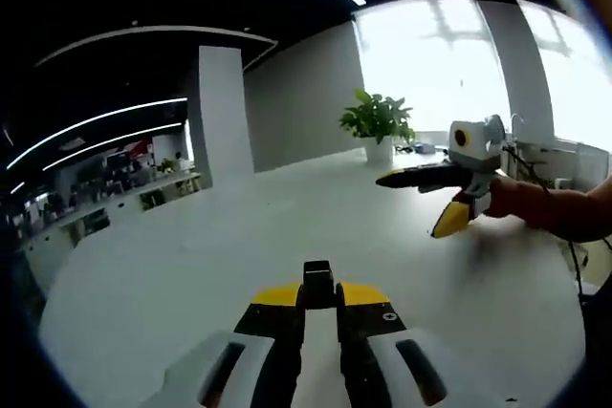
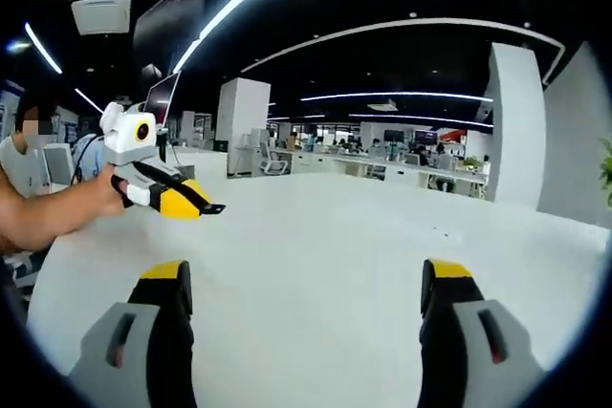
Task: Snap the two parts of the plastic buckle together until the buckle closes and remains connected.
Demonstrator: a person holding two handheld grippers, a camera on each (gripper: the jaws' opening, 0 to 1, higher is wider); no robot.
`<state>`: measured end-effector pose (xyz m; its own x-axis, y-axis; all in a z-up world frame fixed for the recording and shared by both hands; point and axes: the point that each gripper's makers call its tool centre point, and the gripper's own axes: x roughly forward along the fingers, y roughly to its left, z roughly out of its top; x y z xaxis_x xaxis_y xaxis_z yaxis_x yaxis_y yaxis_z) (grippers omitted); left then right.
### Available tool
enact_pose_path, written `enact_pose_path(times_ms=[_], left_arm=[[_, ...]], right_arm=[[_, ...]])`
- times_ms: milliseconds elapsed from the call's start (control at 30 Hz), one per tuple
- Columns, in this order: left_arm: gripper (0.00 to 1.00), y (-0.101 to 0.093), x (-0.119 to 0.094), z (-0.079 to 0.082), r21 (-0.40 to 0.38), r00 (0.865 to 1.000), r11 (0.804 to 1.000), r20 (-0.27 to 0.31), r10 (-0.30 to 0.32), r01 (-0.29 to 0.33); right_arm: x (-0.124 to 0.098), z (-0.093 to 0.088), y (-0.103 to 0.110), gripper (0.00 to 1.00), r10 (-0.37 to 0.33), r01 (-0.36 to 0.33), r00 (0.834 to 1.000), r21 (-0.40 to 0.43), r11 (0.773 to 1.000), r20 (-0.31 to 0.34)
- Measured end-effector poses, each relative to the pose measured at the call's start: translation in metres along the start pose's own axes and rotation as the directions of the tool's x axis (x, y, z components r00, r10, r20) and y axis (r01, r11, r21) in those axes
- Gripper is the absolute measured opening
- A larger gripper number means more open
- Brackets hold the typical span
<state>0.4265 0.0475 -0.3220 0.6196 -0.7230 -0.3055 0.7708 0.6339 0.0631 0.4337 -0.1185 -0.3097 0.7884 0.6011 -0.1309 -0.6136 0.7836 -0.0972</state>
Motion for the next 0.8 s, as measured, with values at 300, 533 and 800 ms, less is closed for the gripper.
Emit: enact_pose_path(times_ms=[300, 533, 800], left_arm=[[0.11, 0.006, 0.004, -0.01, 0.005, 0.998, 0.999, -0.037, 0.054, -0.054], [0.11, 0.007, 0.011, -0.019, 0.019, 0.994, 0.997, -0.078, 0.079, -0.077], [0.11, 0.009, 0.013, -0.021, 0.018, 0.993, 0.996, -0.082, 0.088, -0.087]], right_arm=[[0.003, -0.017, 0.007, 1.0, 0.006, -0.008, 0.997, -0.029, 1.0, -0.077], [0.005, -0.022, 0.019, 1.0, 0.045, -0.05, 0.994, -0.044, 0.998, -0.101], [0.004, -0.019, 0.017, 1.0, 0.006, -0.02, 0.996, -0.159, 0.987, -0.085]])
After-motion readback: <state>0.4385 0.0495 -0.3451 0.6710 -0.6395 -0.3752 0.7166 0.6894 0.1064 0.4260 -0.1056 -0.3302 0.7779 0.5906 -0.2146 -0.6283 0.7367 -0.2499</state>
